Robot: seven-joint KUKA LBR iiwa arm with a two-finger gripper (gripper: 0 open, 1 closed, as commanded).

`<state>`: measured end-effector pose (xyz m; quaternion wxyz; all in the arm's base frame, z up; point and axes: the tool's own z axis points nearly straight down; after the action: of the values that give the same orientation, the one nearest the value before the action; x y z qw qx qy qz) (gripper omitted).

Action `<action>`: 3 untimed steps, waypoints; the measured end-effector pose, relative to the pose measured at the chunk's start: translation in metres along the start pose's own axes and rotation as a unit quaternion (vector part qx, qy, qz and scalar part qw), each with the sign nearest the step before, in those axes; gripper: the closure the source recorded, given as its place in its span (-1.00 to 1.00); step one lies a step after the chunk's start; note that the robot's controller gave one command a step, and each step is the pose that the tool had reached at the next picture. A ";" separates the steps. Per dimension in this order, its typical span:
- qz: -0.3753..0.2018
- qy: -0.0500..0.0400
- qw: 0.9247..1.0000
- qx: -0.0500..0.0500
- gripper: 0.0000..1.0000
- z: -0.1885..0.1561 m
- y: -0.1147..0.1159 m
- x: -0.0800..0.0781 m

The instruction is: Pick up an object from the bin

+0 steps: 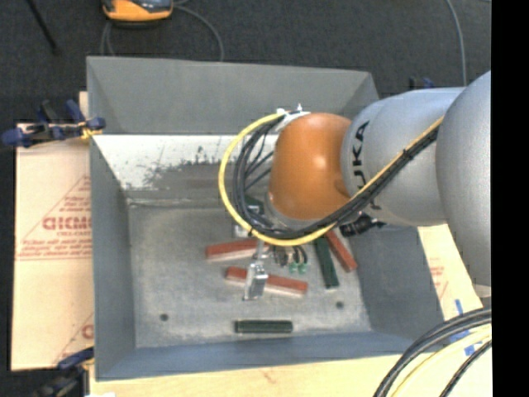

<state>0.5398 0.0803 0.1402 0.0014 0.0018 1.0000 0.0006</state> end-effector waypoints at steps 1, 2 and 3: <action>0.000 0.000 1.000 0.000 -1.00 0.000 0.000 0.000; 0.116 -0.003 0.993 0.000 1.00 0.061 -0.034 -0.080; 0.116 -0.003 0.993 0.000 1.00 0.061 -0.034 -0.080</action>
Offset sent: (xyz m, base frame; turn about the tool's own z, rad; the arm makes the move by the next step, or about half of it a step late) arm 0.0768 -0.0332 -0.0642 0.2351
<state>0.6195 0.0462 0.0793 0.0040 0.1175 0.9931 0.0006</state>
